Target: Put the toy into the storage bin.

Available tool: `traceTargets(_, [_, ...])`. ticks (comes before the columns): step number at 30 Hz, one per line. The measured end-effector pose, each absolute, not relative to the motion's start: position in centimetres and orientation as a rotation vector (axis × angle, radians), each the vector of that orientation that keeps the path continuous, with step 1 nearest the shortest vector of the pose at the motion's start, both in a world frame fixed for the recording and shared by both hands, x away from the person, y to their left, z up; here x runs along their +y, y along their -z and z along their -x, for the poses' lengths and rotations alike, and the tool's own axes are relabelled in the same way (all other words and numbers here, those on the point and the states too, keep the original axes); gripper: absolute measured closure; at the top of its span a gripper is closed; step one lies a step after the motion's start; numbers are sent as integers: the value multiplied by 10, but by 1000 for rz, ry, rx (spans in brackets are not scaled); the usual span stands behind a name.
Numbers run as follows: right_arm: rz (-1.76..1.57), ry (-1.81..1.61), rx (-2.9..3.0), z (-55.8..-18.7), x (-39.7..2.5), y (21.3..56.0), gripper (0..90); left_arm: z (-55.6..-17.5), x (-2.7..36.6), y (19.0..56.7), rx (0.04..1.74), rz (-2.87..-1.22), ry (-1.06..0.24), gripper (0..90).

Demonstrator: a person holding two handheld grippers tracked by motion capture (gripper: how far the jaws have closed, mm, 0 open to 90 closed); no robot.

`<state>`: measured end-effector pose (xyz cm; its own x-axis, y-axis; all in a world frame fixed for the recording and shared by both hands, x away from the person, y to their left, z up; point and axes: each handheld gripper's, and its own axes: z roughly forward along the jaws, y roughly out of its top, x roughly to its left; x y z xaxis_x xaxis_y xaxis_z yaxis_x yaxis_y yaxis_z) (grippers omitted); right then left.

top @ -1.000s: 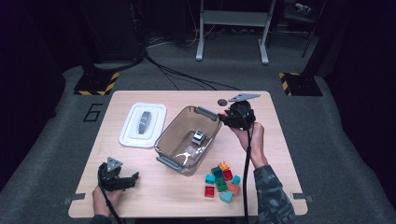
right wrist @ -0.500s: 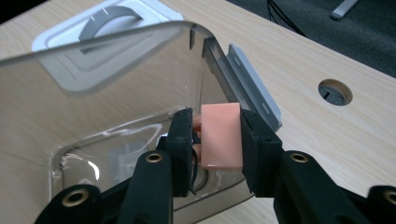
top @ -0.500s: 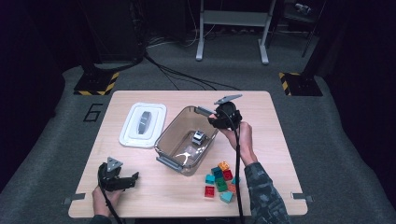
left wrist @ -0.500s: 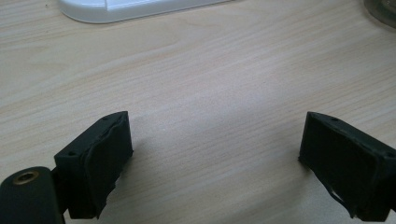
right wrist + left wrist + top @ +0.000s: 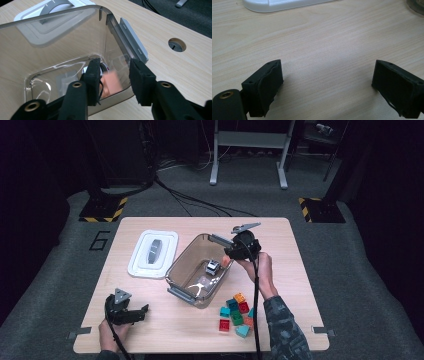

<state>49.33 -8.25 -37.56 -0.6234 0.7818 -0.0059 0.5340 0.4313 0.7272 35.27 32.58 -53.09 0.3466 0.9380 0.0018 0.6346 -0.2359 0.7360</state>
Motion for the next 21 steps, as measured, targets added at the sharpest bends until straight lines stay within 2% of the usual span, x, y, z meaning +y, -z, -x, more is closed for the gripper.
traceTargets(3, [-1114, -1033, 2347, -490, -86, 374, 536, -353, 326, 531, 1369, -1966, -603, 95])
traceTargets(8, [-1114, -1071, 2342, -480, -96, 372, 372, -353, 326, 531, 1369, -1965, -603, 95])
traceTargets(16, [-1129, -1106, 2362, -456, -116, 378, 214, -353, 326, 531, 1370, -1966, -603, 94])
traceTargets(21, [-1154, -1107, 2371, -442, -131, 391, 146, -352, 326, 531, 1372, -1964, -604, 94])
